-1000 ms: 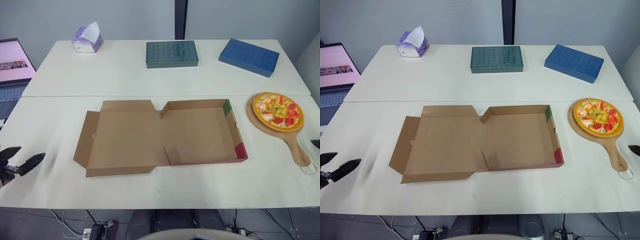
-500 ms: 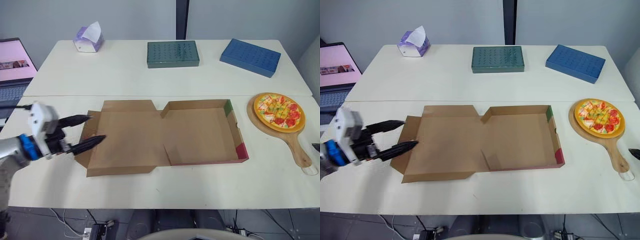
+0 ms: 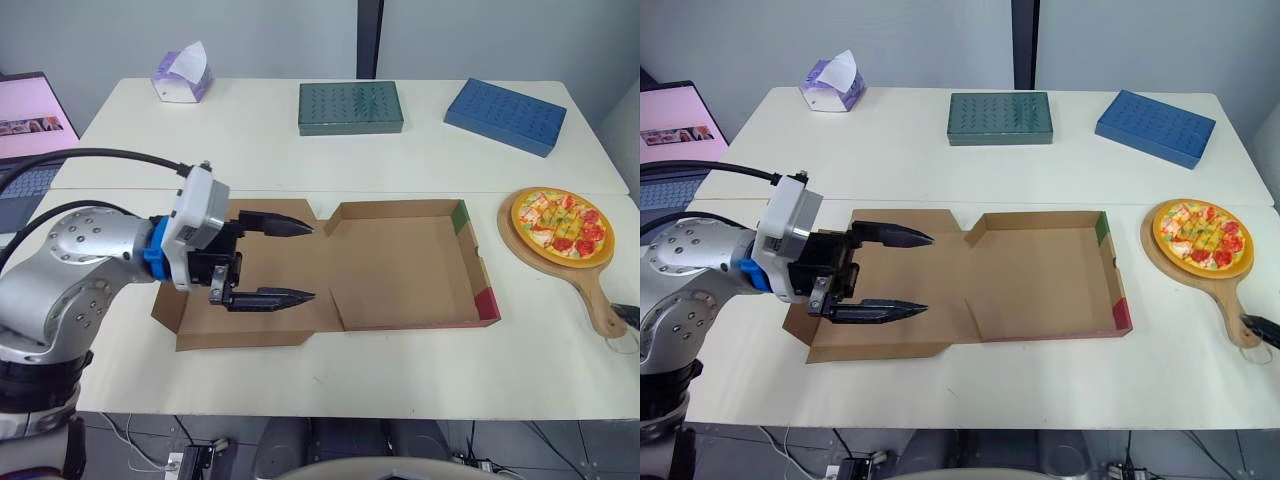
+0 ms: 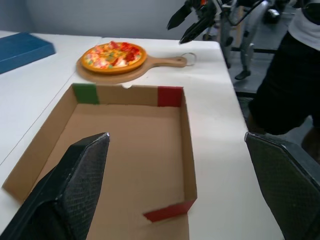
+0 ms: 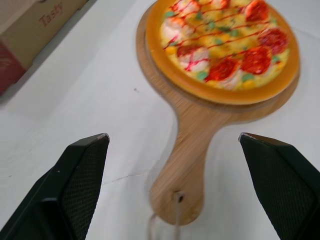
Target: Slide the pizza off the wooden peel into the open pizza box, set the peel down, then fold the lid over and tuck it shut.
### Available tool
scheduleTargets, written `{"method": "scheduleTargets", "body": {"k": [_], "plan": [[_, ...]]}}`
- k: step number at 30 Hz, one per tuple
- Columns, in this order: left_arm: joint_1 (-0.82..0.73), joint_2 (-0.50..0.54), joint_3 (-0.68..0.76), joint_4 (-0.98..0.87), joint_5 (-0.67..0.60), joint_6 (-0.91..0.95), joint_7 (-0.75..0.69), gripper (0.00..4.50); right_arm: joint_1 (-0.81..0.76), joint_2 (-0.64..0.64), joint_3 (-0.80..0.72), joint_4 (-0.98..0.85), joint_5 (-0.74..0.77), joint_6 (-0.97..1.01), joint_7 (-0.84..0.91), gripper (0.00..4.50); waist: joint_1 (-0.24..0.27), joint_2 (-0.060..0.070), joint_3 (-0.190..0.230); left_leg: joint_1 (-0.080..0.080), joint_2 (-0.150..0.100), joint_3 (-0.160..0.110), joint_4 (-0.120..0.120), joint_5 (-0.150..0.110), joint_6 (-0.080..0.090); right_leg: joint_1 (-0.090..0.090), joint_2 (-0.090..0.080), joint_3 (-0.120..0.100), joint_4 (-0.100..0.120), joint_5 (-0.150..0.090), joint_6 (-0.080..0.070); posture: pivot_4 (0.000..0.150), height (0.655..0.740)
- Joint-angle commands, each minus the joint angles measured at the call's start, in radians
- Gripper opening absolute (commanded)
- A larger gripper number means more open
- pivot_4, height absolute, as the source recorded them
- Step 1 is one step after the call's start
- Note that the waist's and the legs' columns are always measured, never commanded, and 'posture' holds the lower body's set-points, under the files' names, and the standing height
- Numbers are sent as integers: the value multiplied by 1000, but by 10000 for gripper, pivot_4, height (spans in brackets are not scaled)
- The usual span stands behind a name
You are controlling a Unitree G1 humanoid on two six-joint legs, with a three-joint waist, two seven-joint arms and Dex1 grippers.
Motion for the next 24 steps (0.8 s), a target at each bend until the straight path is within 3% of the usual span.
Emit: {"method": "scheduleTargets", "body": {"k": [1,9,24], "plan": [[-45,-15,-20,-18,-12,0,-14,45000,-23,15,-6,-54,9,4,-33,44645,0,0,0,0,0,0,0,0,0,0,0,0,0,0,0,1500,7400],[-65,-44,-24,-31,-13,-3,-1,45000,-150,20,182,-29,-86,136,-253,44645,4,-1,1,-1,0,-1,1,0,0,0,0,0,0,0,0,1500,7400],[-56,-61,-36,-55,-4,-4,17,45000,-403,-43,406,231,-130,256,-275,44645,4,-2,1,-1,0,-1,1,0,0,0,0,0,0,0,0,1500,7400]]}}
